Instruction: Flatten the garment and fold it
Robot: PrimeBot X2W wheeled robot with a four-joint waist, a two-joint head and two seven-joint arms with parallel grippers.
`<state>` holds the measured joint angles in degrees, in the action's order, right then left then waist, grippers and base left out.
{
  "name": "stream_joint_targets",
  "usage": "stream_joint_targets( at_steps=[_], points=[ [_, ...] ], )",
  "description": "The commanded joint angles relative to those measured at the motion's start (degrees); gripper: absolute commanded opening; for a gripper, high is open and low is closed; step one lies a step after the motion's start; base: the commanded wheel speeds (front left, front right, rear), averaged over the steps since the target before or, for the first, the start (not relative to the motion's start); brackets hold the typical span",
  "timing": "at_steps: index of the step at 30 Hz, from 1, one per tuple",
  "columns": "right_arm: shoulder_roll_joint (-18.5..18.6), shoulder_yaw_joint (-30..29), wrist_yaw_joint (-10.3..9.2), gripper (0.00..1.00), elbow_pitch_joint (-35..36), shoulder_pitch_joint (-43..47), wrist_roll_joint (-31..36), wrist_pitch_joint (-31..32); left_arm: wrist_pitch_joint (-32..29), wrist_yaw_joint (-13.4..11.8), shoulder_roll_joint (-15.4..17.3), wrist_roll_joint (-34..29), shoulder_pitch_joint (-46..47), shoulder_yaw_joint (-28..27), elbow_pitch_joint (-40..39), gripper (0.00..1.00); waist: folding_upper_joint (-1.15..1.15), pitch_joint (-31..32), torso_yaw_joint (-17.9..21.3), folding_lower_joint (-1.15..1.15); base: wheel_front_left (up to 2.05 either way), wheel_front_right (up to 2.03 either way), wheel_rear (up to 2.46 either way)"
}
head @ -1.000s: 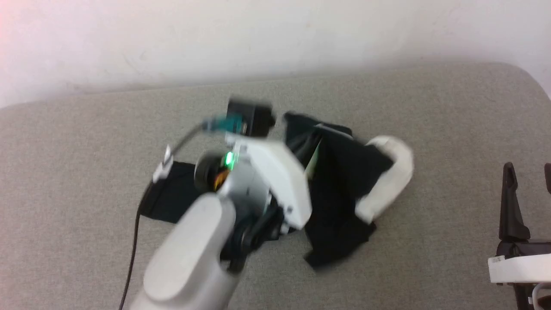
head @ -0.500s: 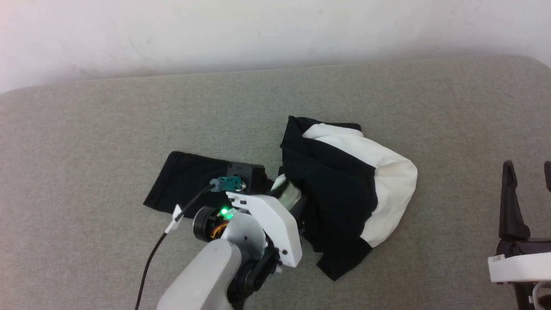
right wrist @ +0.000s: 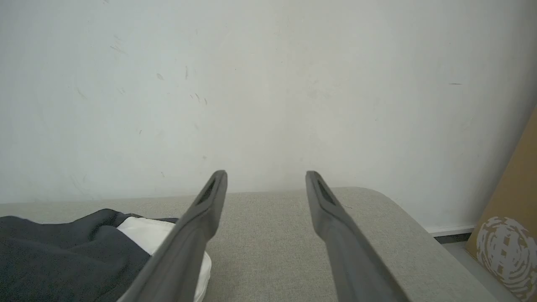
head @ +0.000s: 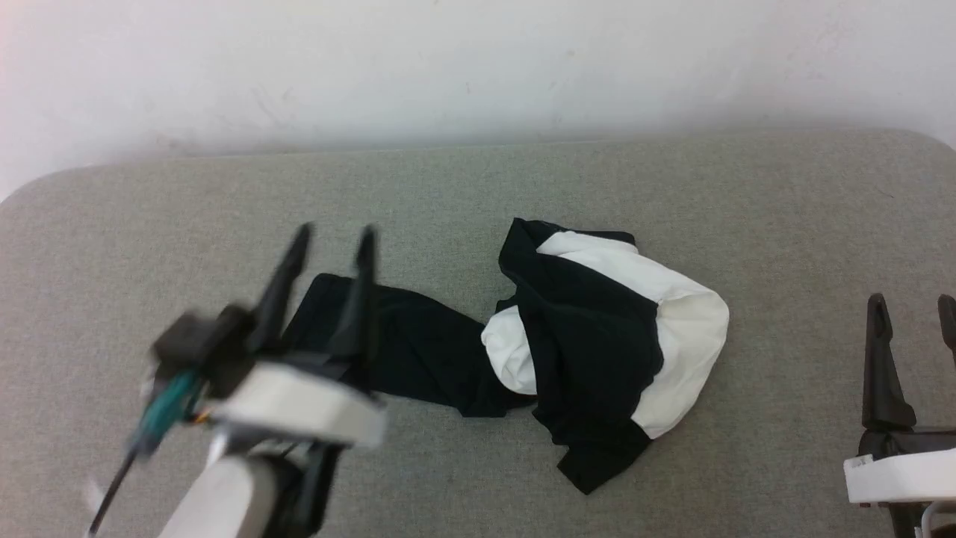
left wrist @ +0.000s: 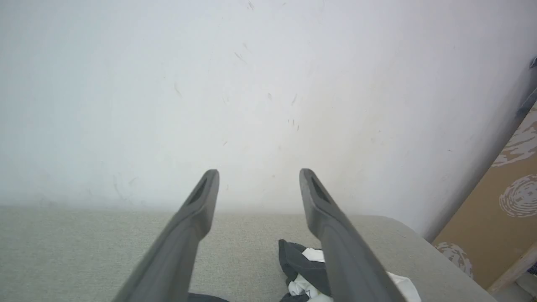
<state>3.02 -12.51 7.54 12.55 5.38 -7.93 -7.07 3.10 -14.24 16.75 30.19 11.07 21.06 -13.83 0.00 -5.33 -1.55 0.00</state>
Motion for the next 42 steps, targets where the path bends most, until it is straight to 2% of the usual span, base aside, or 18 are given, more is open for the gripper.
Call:
stream_joint_targets(
  at_steps=[1, 5, 8, 13, 18, 22, 28, 34, 38, 42],
  points=[
    [-0.1, 0.1, -0.05, 1.0, 0.2, 0.7, -0.5, 0.2, 1.7, -0.6, 1.6, -1.8, -2.2, -0.6, -0.9, 1.0, 0.0, 0.0, 0.0, 0.0, 0.0, 0.0, 0.0],
    [-0.1, 0.3, -0.05, 1.0, 0.3, 1.3, -0.6, 0.3, 8.0, -2.6, 5.3, -5.8, -11.4, -2.8, -3.6, 1.0, 0.0, 0.0, -0.1, 0.0, 0.0, 0.0, 0.0],
    [-0.1, 0.6, -0.05, 1.0, 0.5, 1.8, -0.5, 0.5, 10.3, -3.7, 5.3, -5.9, -17.5, -4.2, -4.4, 1.0, 0.0, 0.0, -0.4, 0.0, 0.0, 0.0, 0.0],
    [-0.1, 1.5, -0.05, 1.0, 0.1, 3.4, -0.7, 0.9, 11.7, -3.3, 2.5, -5.1, -22.5, -5.1, -3.6, 1.0, 0.0, 0.2, -1.6, 0.0, 0.0, 0.0, 0.0],
    [-0.1, 3.2, -0.05, 1.0, 0.4, 3.6, -0.4, 1.7, 11.9, -1.4, 0.0, -5.5, -22.0, -5.5, -3.2, 1.0, 0.0, 0.4, -3.0, 0.0, 0.0, 0.0, 0.0],
    [-0.1, 7.1, -0.05, 1.0, 1.8, 0.2, 1.0, 4.3, 11.9, 0.0, -1.3, -6.3, -21.0, -6.1, -2.8, 1.0, 0.0, 0.1, -3.9, 0.0, 0.0, 0.0, 0.0],
    [0.9, 15.4, -0.05, 1.0, 2.6, -9.1, 2.1, 14.6, 11.9, 1.9, -3.1, -7.0, -20.3, -6.7, -1.3, 1.0, 0.0, -1.4, -4.9, 0.0, 0.0, 0.0, 0.0],
    [6.1, 23.3, -0.05, 1.0, -0.9, -18.1, -1.2, 28.6, 11.9, 4.0, -5.2, -7.4, -18.7, -6.1, 0.7, 1.0, 0.0, -3.4, -7.0, 0.0, 0.0, 0.0, 0.0],
    [8.1, 27.7, -0.05, 1.0, -3.9, -21.2, -4.8, 37.6, 11.9, 5.2, -6.7, -7.7, -17.8, -5.9, 2.2, 1.0, 0.0, -4.1, -8.7, 0.0, 0.0, 0.0, 0.0],
    [9.3, 30.2, -0.05, 1.0, -6.4, -22.7, -6.7, 42.5, 11.9, 5.9, -7.5, -7.8, -17.7, -6.1, 3.1, 1.0, 0.0, -4.4, -10.1, 0.0, 0.0, 0.0, 0.0]
  ],
)
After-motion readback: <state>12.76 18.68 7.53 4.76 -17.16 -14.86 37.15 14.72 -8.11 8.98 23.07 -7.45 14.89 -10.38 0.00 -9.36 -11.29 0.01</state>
